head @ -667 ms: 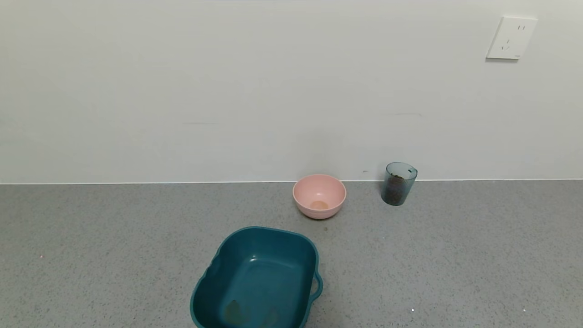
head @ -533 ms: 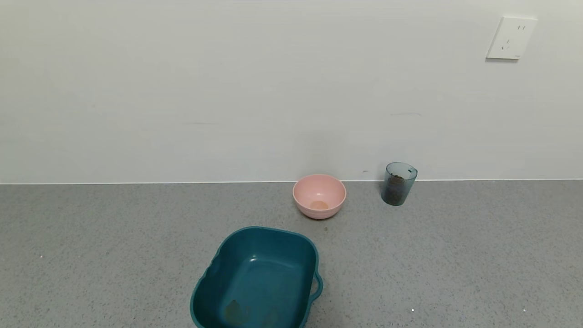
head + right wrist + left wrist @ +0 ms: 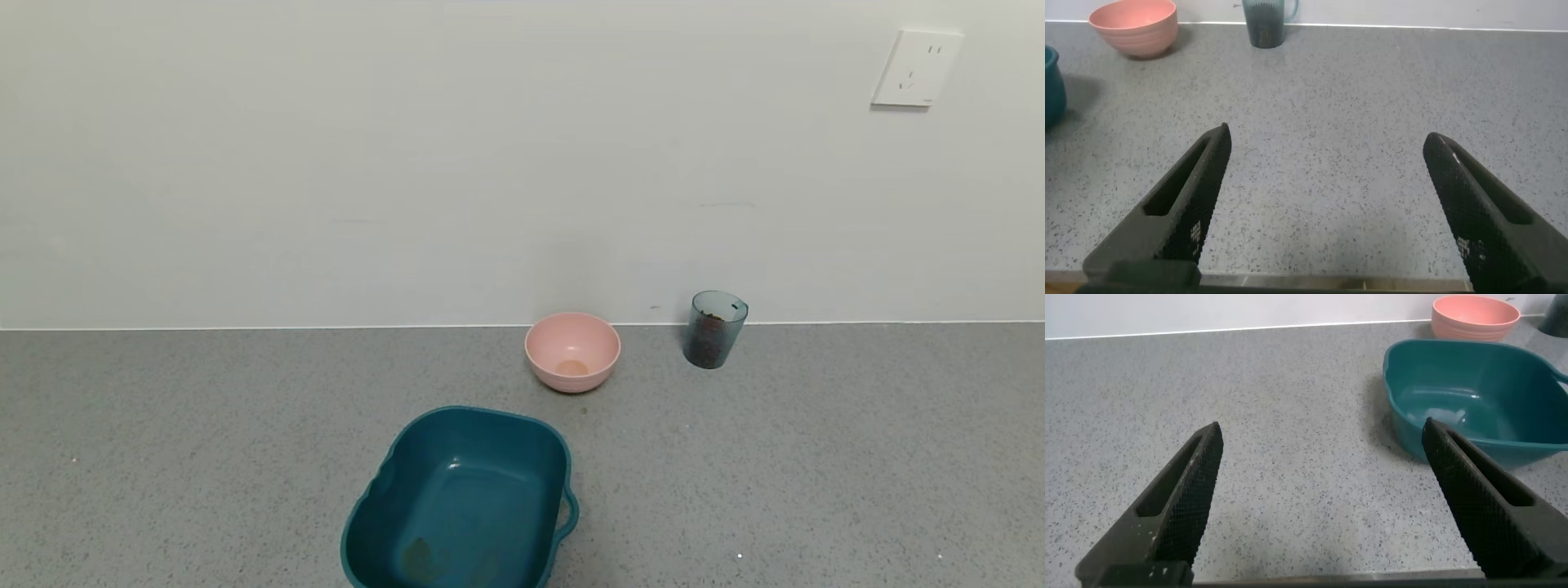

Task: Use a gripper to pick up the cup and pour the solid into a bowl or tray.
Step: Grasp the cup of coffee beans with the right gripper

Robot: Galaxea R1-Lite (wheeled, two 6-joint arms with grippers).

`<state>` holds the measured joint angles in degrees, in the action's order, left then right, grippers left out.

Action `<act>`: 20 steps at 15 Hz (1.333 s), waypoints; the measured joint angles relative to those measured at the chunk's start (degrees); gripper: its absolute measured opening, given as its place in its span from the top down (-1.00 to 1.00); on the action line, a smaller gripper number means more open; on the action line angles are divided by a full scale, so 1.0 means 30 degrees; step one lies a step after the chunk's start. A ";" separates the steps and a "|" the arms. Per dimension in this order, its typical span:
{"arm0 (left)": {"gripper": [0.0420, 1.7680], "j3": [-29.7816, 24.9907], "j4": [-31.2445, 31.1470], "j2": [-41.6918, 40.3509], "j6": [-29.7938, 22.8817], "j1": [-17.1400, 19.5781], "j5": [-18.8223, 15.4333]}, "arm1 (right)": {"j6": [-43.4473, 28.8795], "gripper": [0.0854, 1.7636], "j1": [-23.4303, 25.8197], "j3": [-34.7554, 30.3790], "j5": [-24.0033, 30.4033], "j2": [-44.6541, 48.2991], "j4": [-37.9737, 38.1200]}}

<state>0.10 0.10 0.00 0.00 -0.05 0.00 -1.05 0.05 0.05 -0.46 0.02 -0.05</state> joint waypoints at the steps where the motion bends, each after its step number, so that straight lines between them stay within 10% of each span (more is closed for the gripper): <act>1: -0.98 0.0000 -0.0008 0.0000 0.0000 0.0000 0.0000 | 0.0069 -0.94 -0.0016 0.0073 0.0008 0.0000 0.0053; 8: -0.98 0.0000 0.0000 0.0000 0.0000 0.0000 0.0000 | 0.0252 -0.94 -0.0024 0.3868 0.0870 -0.3296 0.0154; 20: -0.98 0.0000 0.0000 0.0000 0.0000 0.0000 0.0000 | 0.0475 -0.94 -0.0528 1.0959 0.2430 -1.9615 -0.4787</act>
<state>0.10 0.10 0.00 0.00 -0.05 0.00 0.38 -1.54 32.93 6.83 -58.82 -14.41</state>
